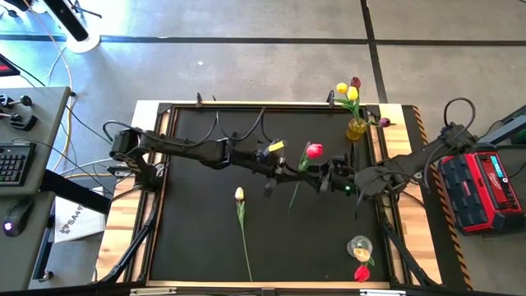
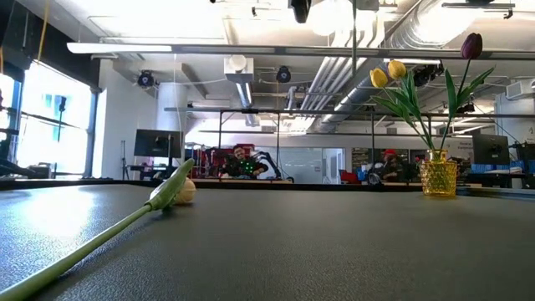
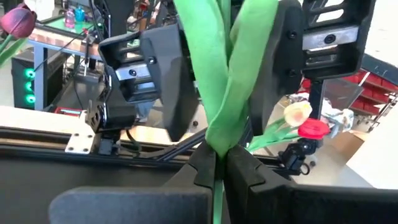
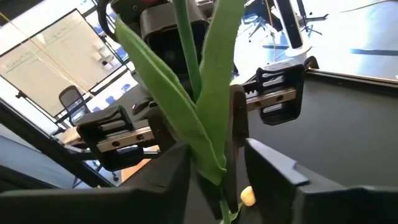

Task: Sort flowers into vase by color
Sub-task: Put the red flower into the transparent vase

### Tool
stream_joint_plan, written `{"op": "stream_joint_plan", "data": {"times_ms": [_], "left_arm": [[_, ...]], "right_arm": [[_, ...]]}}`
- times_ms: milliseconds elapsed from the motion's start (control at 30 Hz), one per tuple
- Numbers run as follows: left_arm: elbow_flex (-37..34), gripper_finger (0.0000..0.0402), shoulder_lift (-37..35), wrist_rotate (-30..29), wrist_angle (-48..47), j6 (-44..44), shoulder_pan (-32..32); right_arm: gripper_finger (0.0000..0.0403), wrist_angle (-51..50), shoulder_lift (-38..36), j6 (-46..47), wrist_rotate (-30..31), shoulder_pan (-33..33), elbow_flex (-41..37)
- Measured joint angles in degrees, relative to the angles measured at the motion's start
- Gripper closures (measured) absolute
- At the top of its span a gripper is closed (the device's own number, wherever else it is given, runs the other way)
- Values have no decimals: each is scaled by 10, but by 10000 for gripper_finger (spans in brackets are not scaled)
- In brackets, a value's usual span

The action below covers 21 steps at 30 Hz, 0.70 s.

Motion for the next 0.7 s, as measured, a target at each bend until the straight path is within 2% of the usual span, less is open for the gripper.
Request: {"op": "stream_joint_plan", "data": {"times_ms": [267, 433, 700], "left_arm": [[0, 401, 0, 1, -14, 1, 0], [0, 388, 0, -2, -23, 1, 0], [0, 324, 0, -3, -71, 1, 3]], "right_arm": [[390, -1, 0, -26, -47, -14, 0], [387, -20, 0, -16, -44, -15, 0], [400, -85, -17, 9, -46, -10, 0]]}}
